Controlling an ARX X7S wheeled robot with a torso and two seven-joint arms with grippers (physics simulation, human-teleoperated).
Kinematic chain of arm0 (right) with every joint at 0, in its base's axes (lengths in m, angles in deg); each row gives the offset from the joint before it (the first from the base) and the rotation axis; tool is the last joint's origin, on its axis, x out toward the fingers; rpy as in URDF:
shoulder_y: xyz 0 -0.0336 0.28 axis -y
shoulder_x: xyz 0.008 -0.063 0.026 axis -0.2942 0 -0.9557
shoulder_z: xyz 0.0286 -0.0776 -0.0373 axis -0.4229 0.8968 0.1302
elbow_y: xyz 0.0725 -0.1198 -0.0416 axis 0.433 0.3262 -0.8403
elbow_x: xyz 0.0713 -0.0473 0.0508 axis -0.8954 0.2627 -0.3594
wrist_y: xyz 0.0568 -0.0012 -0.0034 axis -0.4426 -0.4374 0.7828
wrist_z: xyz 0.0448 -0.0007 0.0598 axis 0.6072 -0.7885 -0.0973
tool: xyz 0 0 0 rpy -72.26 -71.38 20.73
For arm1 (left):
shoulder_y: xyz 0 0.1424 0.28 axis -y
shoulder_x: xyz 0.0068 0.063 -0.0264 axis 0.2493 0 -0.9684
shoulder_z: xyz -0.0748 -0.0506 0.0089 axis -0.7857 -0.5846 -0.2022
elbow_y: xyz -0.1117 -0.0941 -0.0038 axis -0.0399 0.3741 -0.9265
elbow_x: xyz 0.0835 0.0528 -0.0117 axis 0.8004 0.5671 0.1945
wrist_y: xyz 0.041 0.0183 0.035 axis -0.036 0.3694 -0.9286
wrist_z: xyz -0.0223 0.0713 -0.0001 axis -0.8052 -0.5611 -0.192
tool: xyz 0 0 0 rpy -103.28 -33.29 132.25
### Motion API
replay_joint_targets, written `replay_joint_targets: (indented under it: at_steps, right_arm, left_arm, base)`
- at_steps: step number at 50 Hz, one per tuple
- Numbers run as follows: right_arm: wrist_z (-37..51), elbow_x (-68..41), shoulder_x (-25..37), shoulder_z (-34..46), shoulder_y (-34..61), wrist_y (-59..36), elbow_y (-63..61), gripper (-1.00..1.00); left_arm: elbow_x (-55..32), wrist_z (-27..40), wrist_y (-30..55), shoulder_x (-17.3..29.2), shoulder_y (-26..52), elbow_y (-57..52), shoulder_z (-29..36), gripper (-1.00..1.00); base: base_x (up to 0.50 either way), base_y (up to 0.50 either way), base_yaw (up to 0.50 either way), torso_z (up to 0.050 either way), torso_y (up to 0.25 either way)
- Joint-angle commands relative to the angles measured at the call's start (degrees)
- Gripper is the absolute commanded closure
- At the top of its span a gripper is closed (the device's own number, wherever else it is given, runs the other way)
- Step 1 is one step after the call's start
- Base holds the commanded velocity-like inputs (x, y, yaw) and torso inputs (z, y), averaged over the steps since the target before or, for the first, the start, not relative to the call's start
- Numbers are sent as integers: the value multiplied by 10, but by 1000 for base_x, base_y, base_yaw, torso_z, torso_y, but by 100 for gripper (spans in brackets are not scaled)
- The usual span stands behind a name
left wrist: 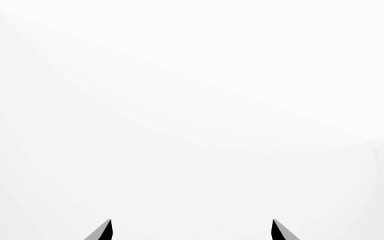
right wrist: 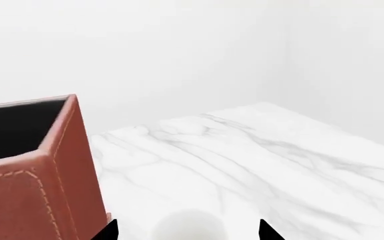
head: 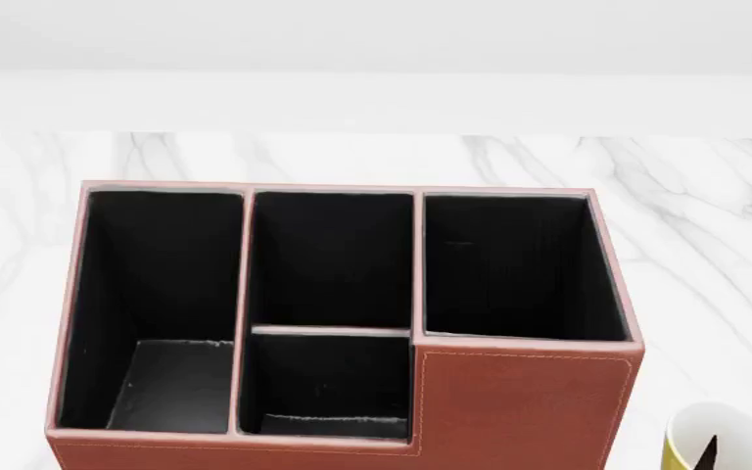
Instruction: Pick up the yellow and white mug and place it to the right of the caddy.
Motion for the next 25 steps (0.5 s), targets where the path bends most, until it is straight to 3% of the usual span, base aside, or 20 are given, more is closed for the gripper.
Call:
replay_joint_targets:
  at_steps: [1, 25]
  right_arm:
    - [45, 47, 45, -9, 4, -2, -74, -100]
    - [102, 102, 116, -31, 2, 12, -173, -100]
  left_arm:
    - [1, 0, 0, 0, 0, 0, 1, -100]
    - [-7, -4, -1, 0, 0, 0, 0, -100]
  base:
    - [0, 0, 0, 0, 0]
    - [0, 0, 0, 0, 0]
